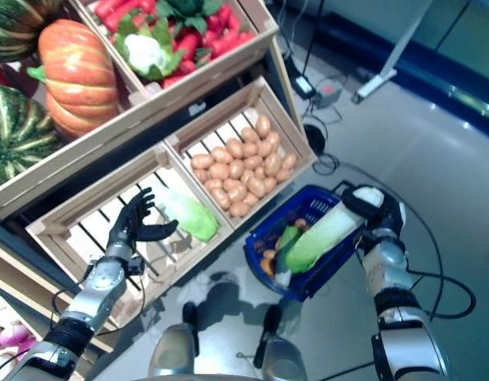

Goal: Put vegetables into the basket

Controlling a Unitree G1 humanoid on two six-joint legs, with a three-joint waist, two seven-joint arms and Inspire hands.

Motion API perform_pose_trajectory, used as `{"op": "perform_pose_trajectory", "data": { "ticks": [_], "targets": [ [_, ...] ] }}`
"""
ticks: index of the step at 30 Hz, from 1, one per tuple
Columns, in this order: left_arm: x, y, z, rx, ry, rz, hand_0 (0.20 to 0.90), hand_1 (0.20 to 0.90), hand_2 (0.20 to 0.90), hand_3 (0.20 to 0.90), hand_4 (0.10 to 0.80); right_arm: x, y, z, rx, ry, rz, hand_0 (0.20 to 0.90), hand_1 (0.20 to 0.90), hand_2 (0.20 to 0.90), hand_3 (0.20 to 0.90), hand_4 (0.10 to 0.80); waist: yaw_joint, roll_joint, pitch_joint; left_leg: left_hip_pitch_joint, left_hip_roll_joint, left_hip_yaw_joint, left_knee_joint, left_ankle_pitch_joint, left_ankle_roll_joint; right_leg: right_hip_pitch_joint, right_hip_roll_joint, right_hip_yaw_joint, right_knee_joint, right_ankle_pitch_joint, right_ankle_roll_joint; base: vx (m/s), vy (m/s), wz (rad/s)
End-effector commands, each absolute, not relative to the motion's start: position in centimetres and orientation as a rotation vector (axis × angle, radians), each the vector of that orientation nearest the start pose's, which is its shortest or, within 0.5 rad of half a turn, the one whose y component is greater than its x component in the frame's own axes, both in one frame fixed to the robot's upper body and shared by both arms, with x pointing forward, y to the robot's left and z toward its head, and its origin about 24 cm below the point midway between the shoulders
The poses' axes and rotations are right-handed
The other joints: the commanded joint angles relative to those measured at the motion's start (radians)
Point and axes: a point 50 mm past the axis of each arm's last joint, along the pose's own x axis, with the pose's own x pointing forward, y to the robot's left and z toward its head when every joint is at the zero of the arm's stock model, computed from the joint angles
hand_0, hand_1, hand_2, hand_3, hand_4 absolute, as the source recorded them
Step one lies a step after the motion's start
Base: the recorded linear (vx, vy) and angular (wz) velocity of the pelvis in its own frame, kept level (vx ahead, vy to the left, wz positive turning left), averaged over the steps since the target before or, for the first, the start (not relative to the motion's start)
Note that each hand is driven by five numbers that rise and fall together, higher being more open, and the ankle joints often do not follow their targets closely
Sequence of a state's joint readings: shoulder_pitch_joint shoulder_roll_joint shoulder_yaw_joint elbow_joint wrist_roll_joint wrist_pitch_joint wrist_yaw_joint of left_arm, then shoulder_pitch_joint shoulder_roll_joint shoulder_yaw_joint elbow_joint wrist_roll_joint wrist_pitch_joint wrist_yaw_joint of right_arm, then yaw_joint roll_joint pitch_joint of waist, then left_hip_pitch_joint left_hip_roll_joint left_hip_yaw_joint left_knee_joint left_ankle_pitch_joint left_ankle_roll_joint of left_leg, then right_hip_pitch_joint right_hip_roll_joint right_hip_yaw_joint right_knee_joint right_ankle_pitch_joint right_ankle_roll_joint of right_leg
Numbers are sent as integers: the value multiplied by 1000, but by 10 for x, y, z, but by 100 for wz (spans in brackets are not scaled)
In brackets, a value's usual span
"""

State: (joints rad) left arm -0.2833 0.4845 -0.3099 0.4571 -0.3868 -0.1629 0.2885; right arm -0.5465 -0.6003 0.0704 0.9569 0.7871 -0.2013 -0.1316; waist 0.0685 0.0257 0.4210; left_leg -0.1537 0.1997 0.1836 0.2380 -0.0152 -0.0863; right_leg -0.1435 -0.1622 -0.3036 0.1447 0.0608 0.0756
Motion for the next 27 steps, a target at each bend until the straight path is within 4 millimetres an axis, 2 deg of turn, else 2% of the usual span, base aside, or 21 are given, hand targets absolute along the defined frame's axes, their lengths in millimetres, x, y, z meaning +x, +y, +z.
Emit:
{"op": "perform_pose_trajectory", "data": {
  "ticks": [1,3,6,10,11,12,13,14,15,16,23,27],
  "targets": [
    [322,212,97,190,-260,162,900,900,900,900,800,335,-342,129,69,-196,-527,300,300,300,300,400,3,-20,-18,-119,20,-6,236,-80,-23,-20,-108,2,257,-153,5,-190,24,25],
    [326,208,110,188,-310,159,900,900,900,900,800,340,-344,136,59,-195,-539,300,300,300,300,400,4,-9,4,-192,17,-32,332,-128,-10,-87,-132,14,352,-181,-3,-113,21,16],
    [326,209,121,153,-356,175,900,900,900,900,800,343,-348,145,43,-194,-565,300,300,300,300,400,1,4,22,-253,26,-33,416,-171,2,-160,-157,24,455,-216,-10,-52,7,1],
    [324,207,139,105,-451,179,900,900,900,900,800,346,-353,162,34,-221,-585,300,300,300,300,400,3,23,55,-347,20,-45,532,-227,13,-277,-195,38,608,-269,-18,-64,4,11],
    [323,205,141,99,-464,177,900,900,900,900,800,347,-353,165,35,-220,-589,300,300,300,300,400,3,26,60,-354,19,-56,561,-261,6,-294,-201,50,649,-299,-8,-86,-5,17],
    [323,203,147,91,-491,171,900,900,900,900,800,348,-355,168,47,-218,-604,300,300,300,300,400,4,28,66,-388,16,-51,580,-249,23,-341,-214,46,682,-290,-22,-12,-8,21],
    [322,200,149,87,-506,162,900,900,900,900,800,347,-358,170,67,-219,-610,300,300,300,300,400,6,30,72,-402,12,-66,626,-292,13,-359,-219,59,732,-328,-11,-72,0,22],
    [322,198,151,83,-516,156,900,900,900,900,800,348,-357,171,78,-222,-607,300,300,300,300,400,6,32,77,-414,10,-68,643,-300,15,-375,-224,62,752,-335,-11,13,-2,16],
    [322,195,154,82,-530,146,900,900,900,900,800,350,-357,174,83,-227,-597,782,782,782,782,722,7,34,80,-430,9,-72,665,-311,17,-397,-231,67,780,-345,-11,-47,3,14],
    [322,192,156,89,-546,134,900,900,900,900,800,352,-355,178,107,-239,-568,900,900,900,900,800,7,37,81,-451,10,-76,693,-324,20,-425,-236,73,813,-359,-14,-38,2,12],
    [323,181,155,99,-539,98,900,900,900,900,800,356,-354,185,89,-243,-601,900,900,900,900,800,10,48,83,-524,3,-106,784,-363,22,-522,-250,88,918,-400,-21,-13,-5,10],
    [322,182,150,100,-518,92,900,900,900,900,800,356,-356,181,84,-200,-620,900,900,900,900,800,13,52,81,-534,1,-109,789,-364,19,-538,-252,89,927,-398,-16,-3,-4,3]
  ]
}}
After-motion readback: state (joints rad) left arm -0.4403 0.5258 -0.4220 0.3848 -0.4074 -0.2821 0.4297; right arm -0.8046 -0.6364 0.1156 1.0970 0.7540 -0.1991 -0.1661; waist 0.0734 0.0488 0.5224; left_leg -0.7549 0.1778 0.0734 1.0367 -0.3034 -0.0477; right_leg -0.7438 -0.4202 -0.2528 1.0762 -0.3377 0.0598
